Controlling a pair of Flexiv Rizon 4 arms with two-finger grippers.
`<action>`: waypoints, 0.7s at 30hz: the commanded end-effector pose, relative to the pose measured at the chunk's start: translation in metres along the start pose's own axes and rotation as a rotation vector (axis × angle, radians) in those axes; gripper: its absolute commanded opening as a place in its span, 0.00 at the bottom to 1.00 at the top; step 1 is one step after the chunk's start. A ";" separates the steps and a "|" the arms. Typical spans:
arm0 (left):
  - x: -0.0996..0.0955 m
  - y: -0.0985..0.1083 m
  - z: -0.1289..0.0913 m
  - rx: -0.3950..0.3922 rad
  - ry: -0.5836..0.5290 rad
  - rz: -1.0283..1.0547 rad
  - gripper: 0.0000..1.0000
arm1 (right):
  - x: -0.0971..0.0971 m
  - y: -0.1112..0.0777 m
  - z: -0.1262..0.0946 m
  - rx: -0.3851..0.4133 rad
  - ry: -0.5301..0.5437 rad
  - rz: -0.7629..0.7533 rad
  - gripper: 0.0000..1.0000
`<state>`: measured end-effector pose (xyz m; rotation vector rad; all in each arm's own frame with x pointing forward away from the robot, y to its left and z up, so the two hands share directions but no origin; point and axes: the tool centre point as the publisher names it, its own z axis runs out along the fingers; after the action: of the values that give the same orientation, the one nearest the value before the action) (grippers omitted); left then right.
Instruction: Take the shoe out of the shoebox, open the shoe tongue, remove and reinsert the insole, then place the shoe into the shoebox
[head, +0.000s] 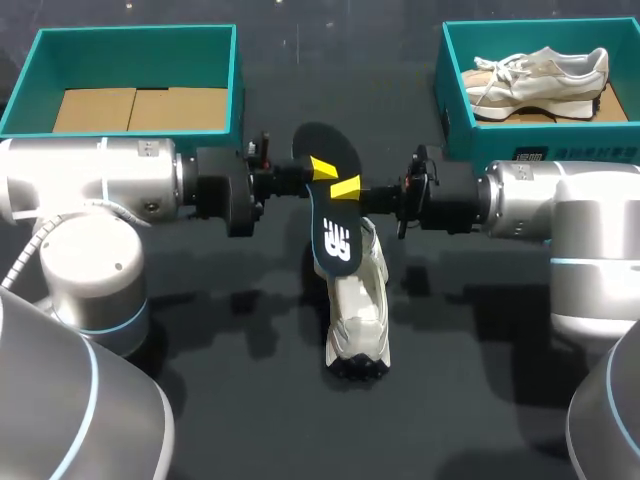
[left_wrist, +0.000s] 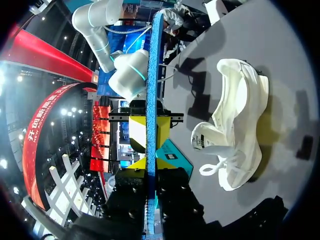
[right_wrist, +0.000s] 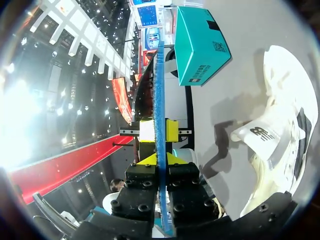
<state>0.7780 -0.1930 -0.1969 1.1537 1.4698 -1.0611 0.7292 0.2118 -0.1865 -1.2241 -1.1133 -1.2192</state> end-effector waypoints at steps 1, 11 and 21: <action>0.000 -0.002 0.003 0.002 -0.005 0.004 0.09 | -0.002 -0.001 0.001 0.001 -0.001 0.001 0.00; 0.000 -0.002 0.005 0.006 -0.003 0.010 0.00 | -0.002 -0.001 0.001 0.002 -0.001 0.004 0.00; 0.002 -0.007 -0.007 0.012 0.021 0.010 0.00 | -0.001 -0.004 -0.019 -0.007 0.005 -0.058 1.00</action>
<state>0.7751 -0.1936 -0.1994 1.1787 1.4683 -1.0587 0.7303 0.2054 -0.1900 -1.1987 -1.1424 -1.2643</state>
